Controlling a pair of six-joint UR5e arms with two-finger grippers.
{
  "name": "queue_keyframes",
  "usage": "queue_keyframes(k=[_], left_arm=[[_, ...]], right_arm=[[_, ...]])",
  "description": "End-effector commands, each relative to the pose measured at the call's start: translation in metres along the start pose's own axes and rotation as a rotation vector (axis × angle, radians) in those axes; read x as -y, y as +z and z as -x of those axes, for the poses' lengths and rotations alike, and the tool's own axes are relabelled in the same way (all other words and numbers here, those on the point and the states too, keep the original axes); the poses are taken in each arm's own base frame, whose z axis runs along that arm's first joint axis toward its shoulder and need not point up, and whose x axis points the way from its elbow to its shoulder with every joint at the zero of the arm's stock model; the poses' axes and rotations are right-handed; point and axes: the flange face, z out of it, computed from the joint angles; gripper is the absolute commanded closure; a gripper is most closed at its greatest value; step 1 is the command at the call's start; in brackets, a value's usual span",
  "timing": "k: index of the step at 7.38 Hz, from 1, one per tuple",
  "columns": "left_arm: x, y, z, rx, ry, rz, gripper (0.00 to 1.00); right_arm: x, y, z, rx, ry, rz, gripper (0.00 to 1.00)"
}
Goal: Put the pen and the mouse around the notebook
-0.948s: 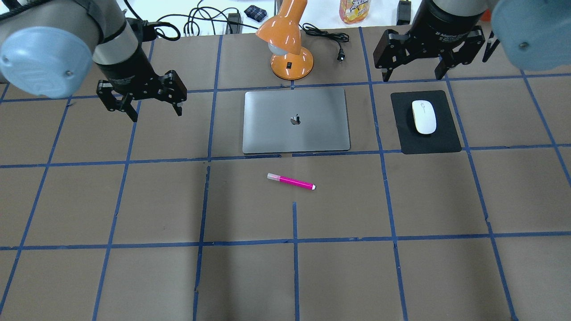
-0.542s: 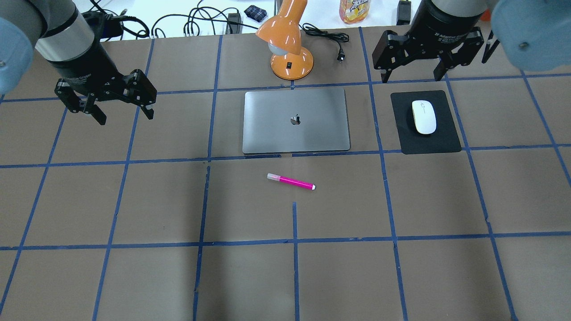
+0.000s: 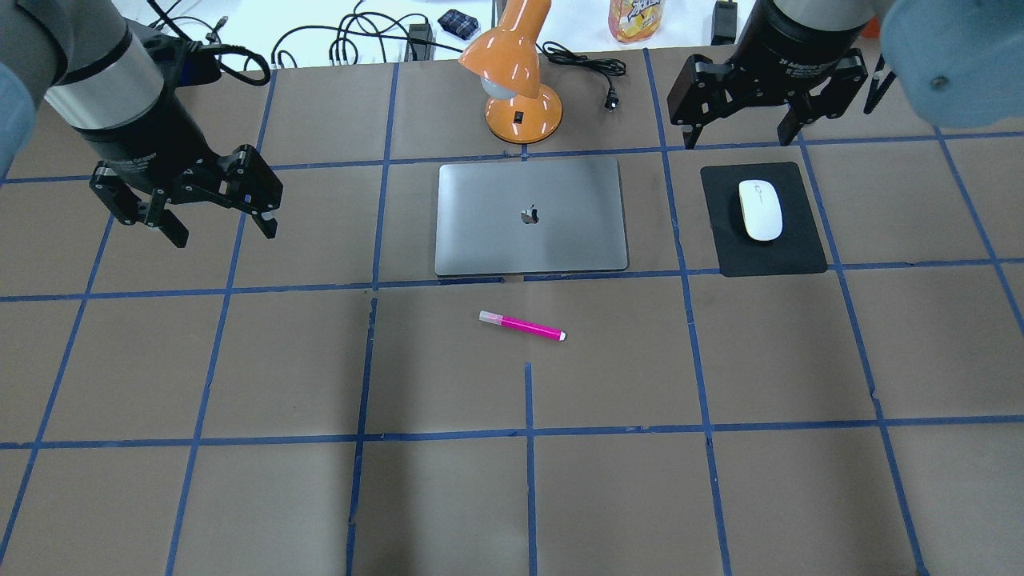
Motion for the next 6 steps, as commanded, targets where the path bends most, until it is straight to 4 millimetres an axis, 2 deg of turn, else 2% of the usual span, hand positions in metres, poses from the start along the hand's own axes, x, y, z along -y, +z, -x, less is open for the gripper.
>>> queue_keyframes(k=[1,3,6], left_arm=[[-0.0127,-0.0071,-0.0253,0.004,0.056,-0.022,0.0],[-0.0199,-0.0084,-0.0259,0.012,0.065,-0.022,0.0],[-0.0184,-0.0051,-0.0258,0.013,0.067,-0.014,0.0]], right_arm=[[-0.0001,0.0001,0.0001,0.001,0.0,0.001,0.0],[0.0002,0.0001,-0.0007,0.001,0.002,0.001,0.0],[0.0003,0.0,-0.0008,-0.001,0.001,-0.001,0.0]])
